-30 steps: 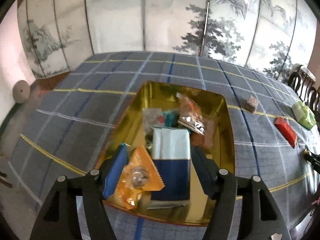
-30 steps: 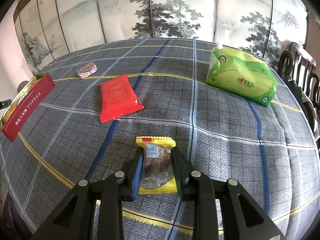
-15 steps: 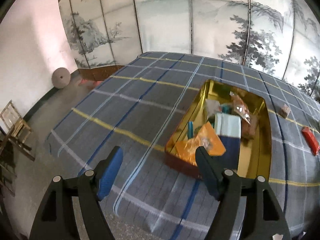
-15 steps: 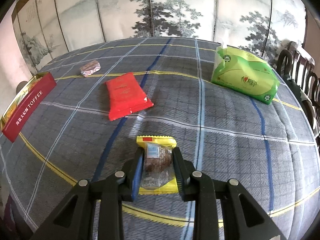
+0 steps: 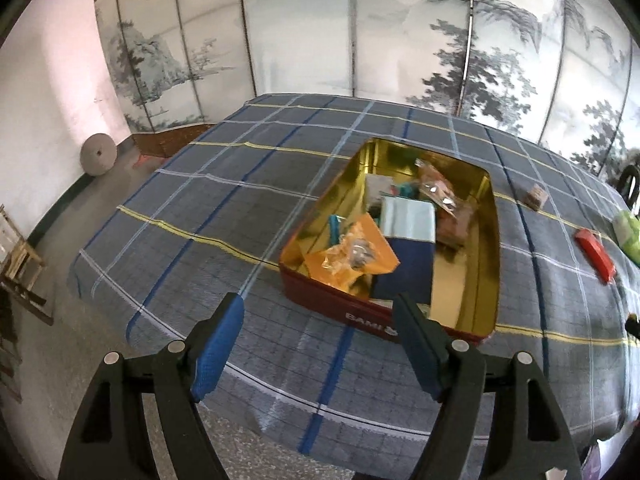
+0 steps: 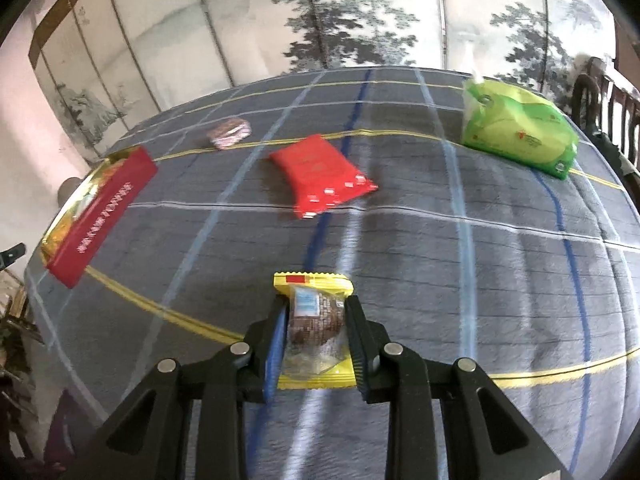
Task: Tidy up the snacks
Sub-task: 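Carry the yellow-wrapped candy over the gold tin and open the right gripper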
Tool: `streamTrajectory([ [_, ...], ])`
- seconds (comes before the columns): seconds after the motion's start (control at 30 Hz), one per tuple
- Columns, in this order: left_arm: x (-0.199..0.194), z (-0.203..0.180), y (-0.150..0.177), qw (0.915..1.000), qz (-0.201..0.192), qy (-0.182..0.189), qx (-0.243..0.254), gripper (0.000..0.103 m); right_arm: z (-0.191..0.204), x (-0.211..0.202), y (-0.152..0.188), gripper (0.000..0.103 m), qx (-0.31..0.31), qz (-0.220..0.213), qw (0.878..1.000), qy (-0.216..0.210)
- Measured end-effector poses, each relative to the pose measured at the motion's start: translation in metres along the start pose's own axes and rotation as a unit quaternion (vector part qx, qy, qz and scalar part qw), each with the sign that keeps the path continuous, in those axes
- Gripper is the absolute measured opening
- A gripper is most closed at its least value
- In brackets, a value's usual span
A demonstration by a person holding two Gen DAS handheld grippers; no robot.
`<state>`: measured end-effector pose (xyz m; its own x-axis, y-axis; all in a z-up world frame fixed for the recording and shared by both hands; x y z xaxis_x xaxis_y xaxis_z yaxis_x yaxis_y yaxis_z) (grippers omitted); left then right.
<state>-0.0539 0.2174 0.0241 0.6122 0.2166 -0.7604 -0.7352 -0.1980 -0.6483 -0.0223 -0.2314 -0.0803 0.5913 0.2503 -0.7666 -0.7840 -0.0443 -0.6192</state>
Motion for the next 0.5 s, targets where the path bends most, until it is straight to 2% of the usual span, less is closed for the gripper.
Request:
streamTrajectory([
  [0.23,-0.001,0.000,0.004,1.0000,0.002,0.002,0.003,0.073,0.086,-0.010,-0.027,0.029,-0.060,-0.013,0.995,-0.079],
  [0.5,-0.001,0.005,0.012,1.0000,0.007,0.003,0.007,0.075,0.205,0.007,-0.068,0.029,-0.113,-0.002,0.974,-0.194],
])
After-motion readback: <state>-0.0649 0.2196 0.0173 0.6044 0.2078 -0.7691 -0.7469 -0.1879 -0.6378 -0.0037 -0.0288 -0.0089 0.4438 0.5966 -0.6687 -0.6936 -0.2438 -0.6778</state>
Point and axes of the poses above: each gripper's, at about its wrist camera, not at the fingertips, and x roughly the way its jaws point, z to its left, y to its underside, the point moved 3 cm from there along x, roughly the way its jaws point, and after that the axes turned 2 degrees about z, right-handed, at the moved point
